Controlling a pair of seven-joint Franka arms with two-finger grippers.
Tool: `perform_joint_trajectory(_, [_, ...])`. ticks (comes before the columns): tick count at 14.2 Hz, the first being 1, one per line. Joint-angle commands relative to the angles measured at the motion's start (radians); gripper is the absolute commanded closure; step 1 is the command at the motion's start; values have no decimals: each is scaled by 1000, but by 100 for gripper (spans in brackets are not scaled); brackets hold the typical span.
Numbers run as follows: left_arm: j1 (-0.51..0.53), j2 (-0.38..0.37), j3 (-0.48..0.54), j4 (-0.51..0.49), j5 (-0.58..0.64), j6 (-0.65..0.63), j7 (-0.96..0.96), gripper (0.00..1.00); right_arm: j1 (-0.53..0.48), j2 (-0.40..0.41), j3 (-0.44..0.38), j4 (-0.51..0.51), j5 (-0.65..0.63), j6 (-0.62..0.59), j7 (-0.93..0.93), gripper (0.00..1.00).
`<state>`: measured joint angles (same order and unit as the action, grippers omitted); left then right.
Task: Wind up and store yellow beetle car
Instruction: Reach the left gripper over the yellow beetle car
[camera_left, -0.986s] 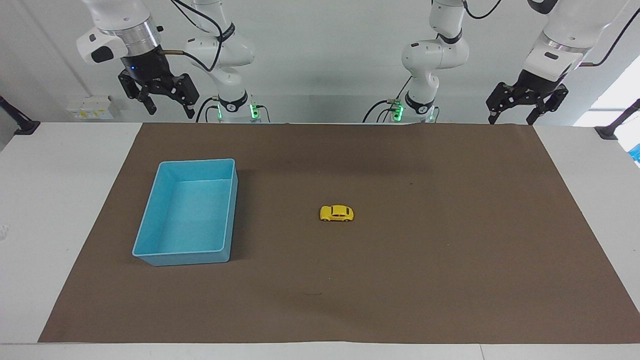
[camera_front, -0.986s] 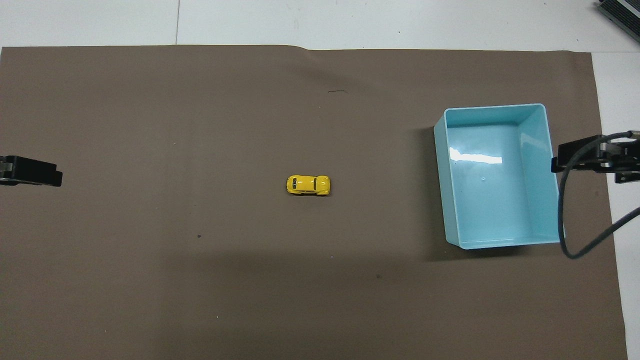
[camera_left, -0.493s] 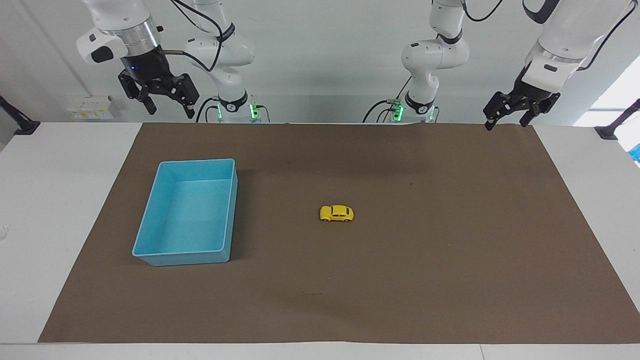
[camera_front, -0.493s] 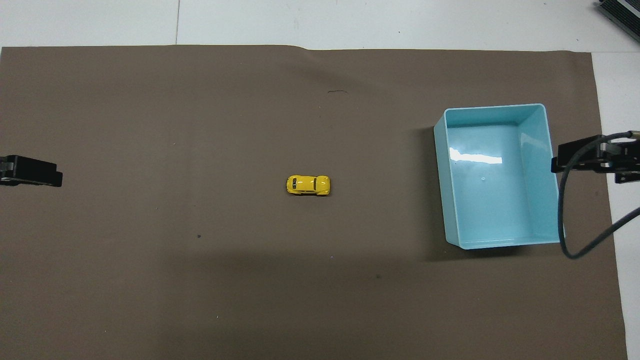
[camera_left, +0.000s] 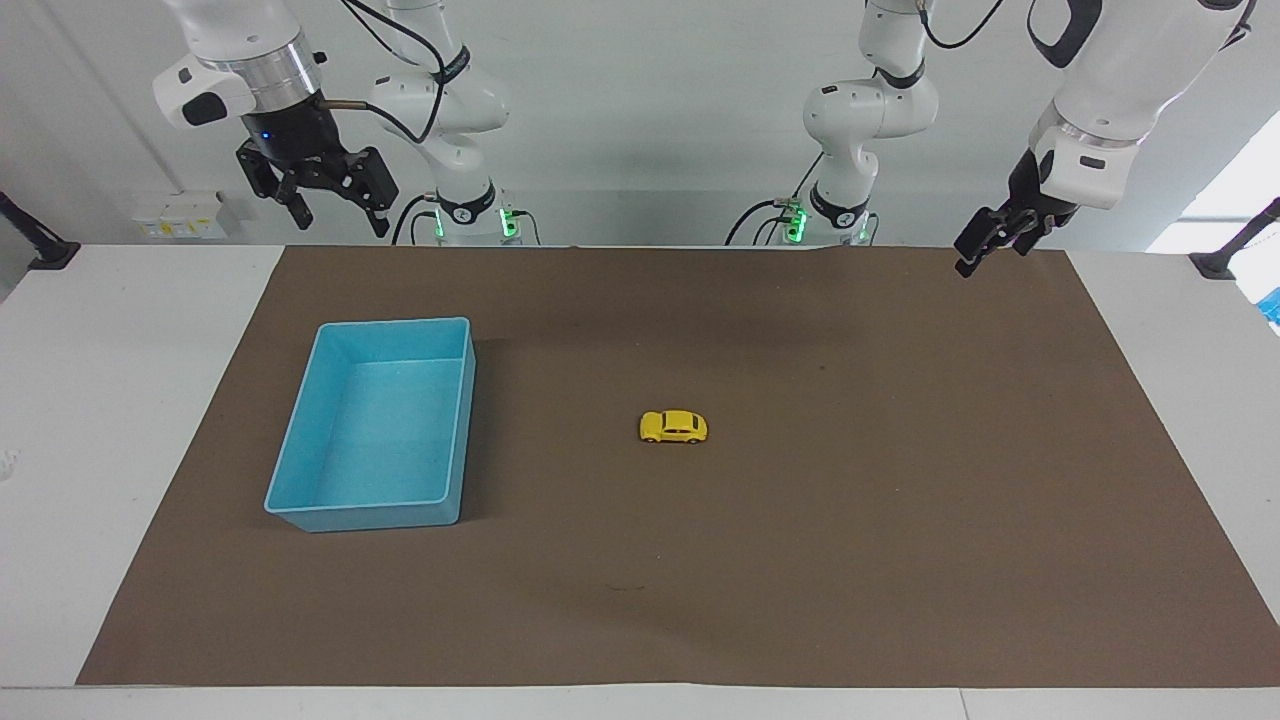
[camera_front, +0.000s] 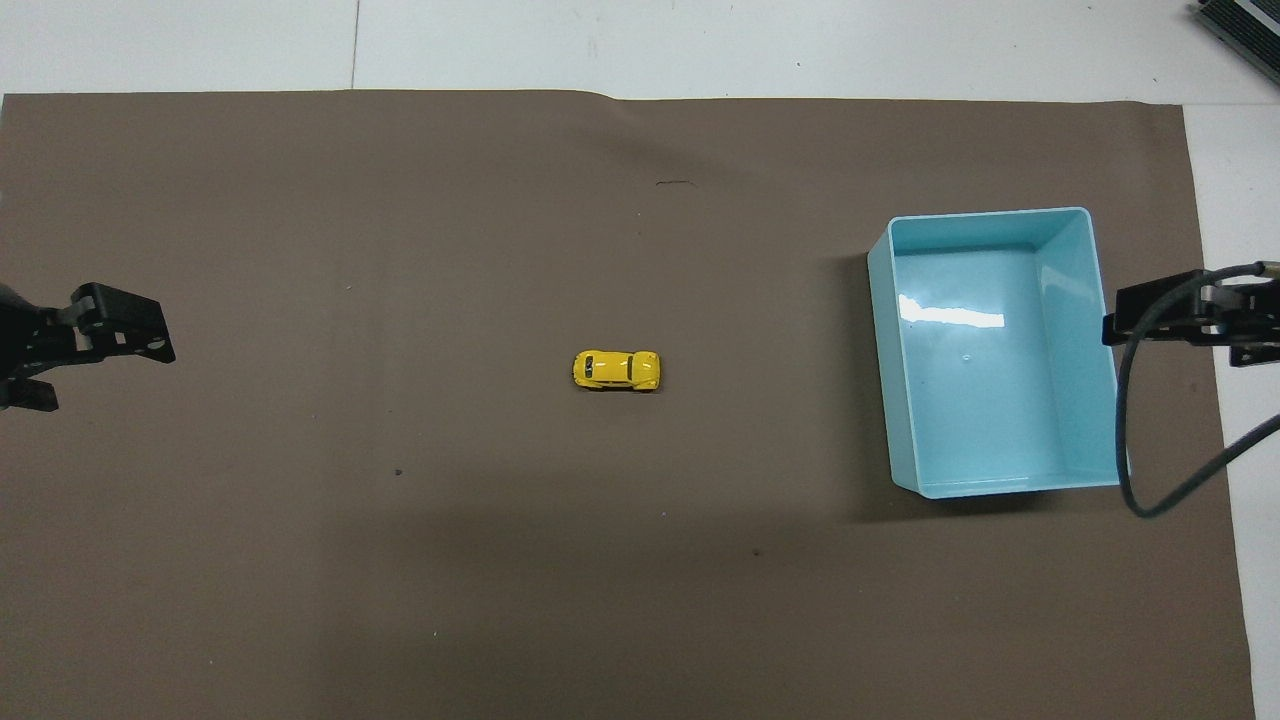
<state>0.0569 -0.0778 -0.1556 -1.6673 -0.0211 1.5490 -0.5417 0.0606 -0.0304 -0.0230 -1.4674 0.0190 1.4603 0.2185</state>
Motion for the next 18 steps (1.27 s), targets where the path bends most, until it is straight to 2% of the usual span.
perform_joint_trajectory(1, [-48,-8,8,-45,-5,34,-176,0,1,-9,-8,-16,22,11,2,0])
perform_joint_trajectory(4, [-92,-5,8,-72,-5,52,-379,0,1,-9,-8,-16,22,11,2,0])
perform_joint_trajectory(8, [-164,-2,8,-133,-5,190,-725,0,1,-9,-8,-16,22,11,2,0])
perform_joint_trajectory(12, [-207,32,7,-146,-8,269,-972,0,1,-9,-8,-16,24,11,2,0])
perform_joint_trajectory(15, [-288,85,7,-146,-10,330,-1145,0,1,-9,-8,-16,22,11,2,0])
perform_joint_trajectory(18, [-377,170,10,-135,-8,384,-1276,0,1,-9,-8,-16,22,11,2,0])
